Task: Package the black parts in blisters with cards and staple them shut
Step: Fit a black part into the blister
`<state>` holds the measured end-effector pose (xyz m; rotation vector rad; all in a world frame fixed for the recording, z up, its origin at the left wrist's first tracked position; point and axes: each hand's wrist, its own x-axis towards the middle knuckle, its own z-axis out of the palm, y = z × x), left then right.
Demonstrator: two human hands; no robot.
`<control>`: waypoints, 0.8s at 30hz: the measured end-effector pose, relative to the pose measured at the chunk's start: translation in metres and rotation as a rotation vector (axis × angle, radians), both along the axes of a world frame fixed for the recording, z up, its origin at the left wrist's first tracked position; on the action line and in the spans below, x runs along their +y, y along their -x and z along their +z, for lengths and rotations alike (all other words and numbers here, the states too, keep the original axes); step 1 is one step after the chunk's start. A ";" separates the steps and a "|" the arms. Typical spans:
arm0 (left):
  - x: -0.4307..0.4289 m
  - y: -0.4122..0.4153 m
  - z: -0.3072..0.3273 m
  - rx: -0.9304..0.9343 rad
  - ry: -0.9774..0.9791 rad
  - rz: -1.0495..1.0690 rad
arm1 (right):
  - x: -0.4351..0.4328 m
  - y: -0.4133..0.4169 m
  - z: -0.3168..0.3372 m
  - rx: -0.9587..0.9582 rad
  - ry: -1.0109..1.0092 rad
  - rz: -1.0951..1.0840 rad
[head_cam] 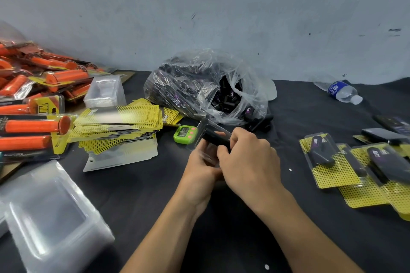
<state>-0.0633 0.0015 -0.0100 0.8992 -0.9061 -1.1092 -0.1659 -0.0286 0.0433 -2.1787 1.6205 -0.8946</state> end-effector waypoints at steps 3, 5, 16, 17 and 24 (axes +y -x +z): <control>0.000 -0.008 0.001 0.144 -0.046 -0.064 | 0.000 0.003 0.004 0.028 -0.039 0.022; -0.001 -0.014 0.003 0.193 -0.060 -0.059 | 0.000 0.005 0.007 0.020 -0.024 0.010; -0.001 -0.019 0.010 0.301 -0.084 -0.029 | -0.011 0.013 0.009 -0.147 0.128 0.162; 0.000 -0.020 0.011 0.333 -0.081 -0.038 | -0.014 0.015 0.010 -0.164 0.140 0.147; 0.000 -0.033 0.011 0.631 -0.099 -0.069 | -0.029 0.032 0.016 -0.204 0.081 0.140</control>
